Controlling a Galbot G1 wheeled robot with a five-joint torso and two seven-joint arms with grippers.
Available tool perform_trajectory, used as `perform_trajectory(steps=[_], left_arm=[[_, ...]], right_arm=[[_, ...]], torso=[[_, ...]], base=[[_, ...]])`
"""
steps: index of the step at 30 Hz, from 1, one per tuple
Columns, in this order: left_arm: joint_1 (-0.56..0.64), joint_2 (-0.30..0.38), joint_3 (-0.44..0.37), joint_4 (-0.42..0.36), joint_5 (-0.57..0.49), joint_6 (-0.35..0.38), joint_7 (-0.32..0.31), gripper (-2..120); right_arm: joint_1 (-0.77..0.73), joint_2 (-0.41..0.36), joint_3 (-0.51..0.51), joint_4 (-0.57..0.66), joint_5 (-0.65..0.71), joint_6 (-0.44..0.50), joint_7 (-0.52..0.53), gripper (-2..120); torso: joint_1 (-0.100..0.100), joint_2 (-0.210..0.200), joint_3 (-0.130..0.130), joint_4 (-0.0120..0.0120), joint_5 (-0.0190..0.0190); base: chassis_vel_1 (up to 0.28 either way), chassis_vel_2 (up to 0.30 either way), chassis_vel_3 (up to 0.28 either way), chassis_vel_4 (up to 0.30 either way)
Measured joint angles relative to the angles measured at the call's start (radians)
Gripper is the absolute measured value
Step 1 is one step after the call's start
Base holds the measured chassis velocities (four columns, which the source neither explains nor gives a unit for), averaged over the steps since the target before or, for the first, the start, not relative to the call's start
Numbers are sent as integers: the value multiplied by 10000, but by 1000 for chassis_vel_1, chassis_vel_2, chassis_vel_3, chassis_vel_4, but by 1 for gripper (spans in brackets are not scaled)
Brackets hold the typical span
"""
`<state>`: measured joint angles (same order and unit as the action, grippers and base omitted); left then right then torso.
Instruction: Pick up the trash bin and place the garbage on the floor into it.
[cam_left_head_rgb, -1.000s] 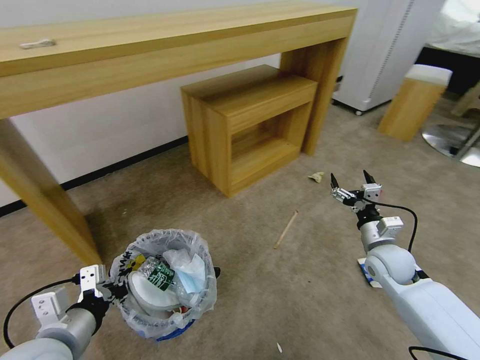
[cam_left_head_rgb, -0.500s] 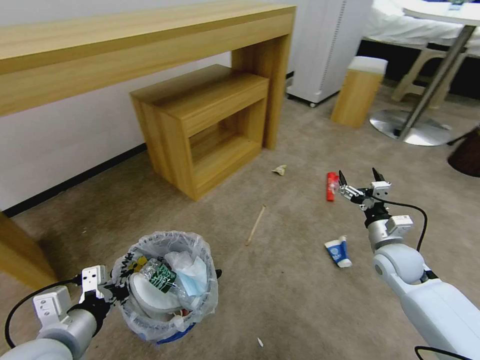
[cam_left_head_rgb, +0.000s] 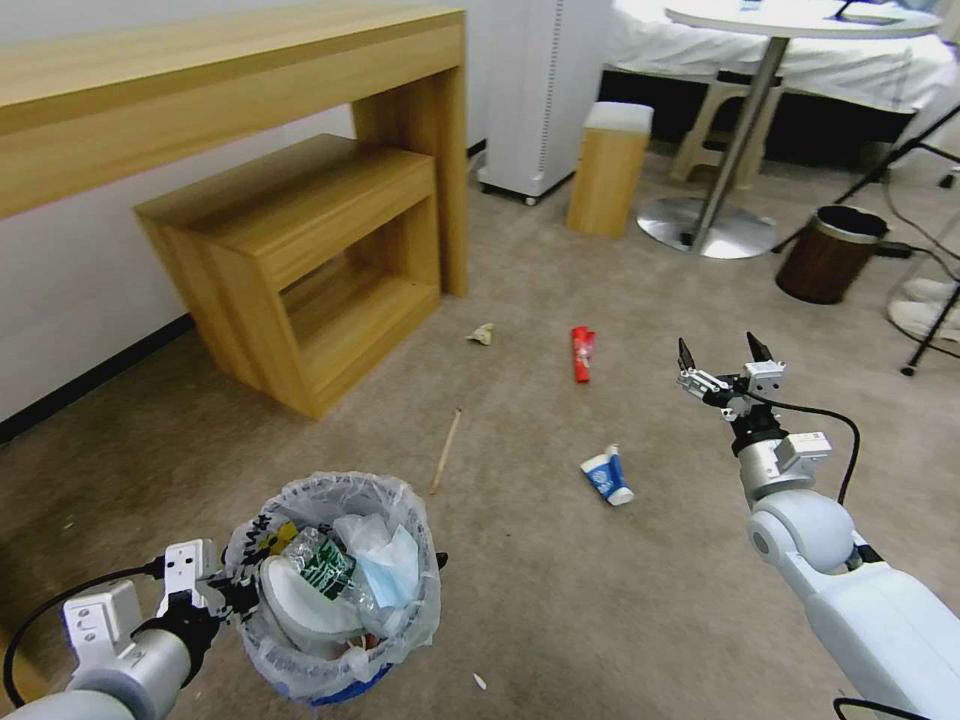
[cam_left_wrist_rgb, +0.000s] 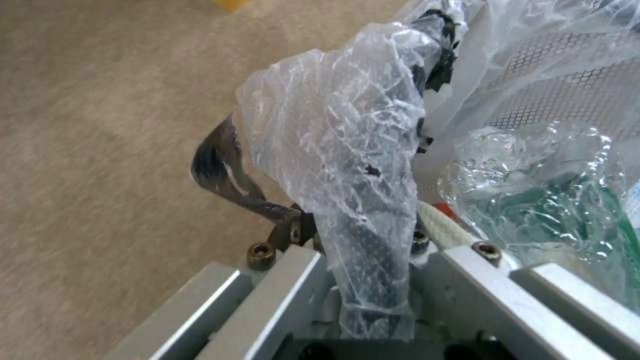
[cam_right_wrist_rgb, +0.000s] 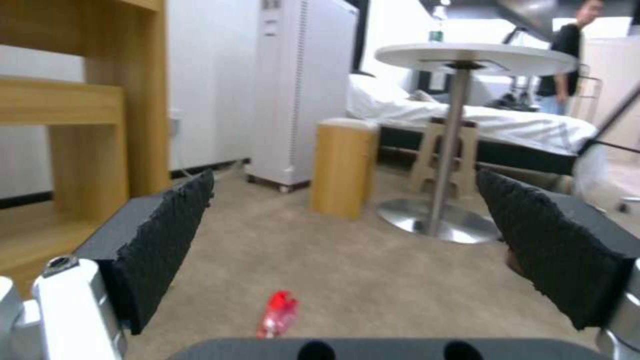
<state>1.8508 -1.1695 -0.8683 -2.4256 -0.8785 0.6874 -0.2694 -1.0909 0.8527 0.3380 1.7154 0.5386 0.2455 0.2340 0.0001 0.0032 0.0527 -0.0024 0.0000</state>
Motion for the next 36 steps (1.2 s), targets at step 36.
perform_trajectory(steps=[36], left_arm=[[34, -202, -42, -96, 117, -4, 19, 1]], right_arm=[[-378, 329, 667, 69, -576, 53, 13, 100]], torso=[[-1, 0, 0, 1, -1]], base=[[-28, -19, -19, -30]])
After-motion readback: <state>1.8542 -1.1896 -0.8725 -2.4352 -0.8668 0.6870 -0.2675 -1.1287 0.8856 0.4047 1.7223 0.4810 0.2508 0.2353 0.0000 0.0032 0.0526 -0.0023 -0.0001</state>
